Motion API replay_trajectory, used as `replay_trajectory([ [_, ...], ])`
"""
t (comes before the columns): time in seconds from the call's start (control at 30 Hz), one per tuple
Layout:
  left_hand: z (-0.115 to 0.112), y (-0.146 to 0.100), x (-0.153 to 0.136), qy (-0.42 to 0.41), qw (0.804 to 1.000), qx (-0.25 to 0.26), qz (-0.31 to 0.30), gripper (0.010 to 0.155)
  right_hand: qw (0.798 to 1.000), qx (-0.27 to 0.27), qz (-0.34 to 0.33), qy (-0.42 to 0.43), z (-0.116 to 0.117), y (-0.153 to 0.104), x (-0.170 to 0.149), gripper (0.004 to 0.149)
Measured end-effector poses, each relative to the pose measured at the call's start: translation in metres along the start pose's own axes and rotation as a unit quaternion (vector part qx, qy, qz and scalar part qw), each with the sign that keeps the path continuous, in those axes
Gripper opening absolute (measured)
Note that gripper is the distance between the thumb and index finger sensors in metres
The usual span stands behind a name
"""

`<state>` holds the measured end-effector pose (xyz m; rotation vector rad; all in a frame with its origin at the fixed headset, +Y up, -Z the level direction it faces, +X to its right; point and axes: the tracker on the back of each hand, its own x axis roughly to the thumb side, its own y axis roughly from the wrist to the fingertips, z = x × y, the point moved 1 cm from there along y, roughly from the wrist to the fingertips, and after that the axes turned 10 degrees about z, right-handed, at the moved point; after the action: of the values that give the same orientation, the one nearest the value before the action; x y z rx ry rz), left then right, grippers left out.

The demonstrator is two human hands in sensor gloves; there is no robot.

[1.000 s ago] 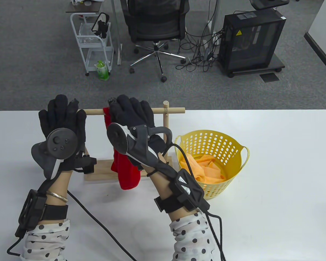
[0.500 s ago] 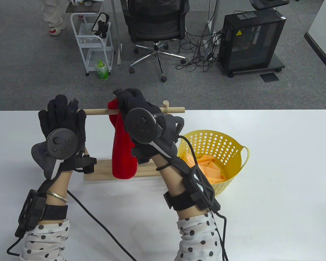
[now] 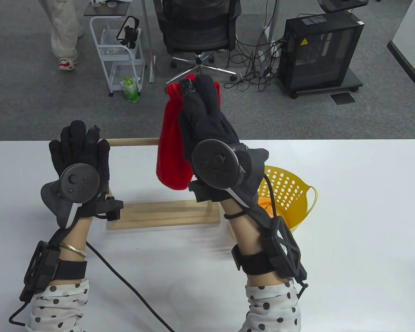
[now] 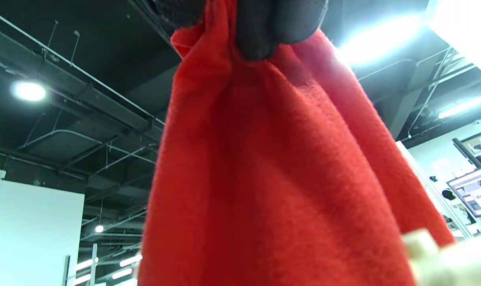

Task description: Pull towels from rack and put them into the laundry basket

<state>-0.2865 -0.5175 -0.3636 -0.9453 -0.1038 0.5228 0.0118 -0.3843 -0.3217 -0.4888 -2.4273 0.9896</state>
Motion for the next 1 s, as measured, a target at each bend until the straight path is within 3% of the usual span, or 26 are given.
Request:
replay_trajectory([
  [0.27, 0.0, 0.0, 0.0, 0.001, 1.0, 0.002, 0.0, 0.063, 0.995, -0.078, -0.004, -0.068, -0.05, 0.005, -0.017, 0.058],
  [0.57, 0.0, -0.001, 0.0, 0.004, 1.0, 0.004, -0.001, 0.063, 0.986, -0.11, 0.008, -0.125, -0.083, -0.001, -0.042, 0.059],
  [0.77, 0.0, -0.001, 0.0, 0.006, 1.0, 0.004, 0.0, 0.063, 0.985, -0.093, 0.027, -0.142, -0.081, -0.013, -0.07, 0.059],
  [1.0, 0.0, -0.002, 0.001, 0.007, 1.0, 0.003, 0.002, 0.063, 0.991, -0.023, 0.062, -0.114, -0.049, -0.033, -0.114, 0.059],
])
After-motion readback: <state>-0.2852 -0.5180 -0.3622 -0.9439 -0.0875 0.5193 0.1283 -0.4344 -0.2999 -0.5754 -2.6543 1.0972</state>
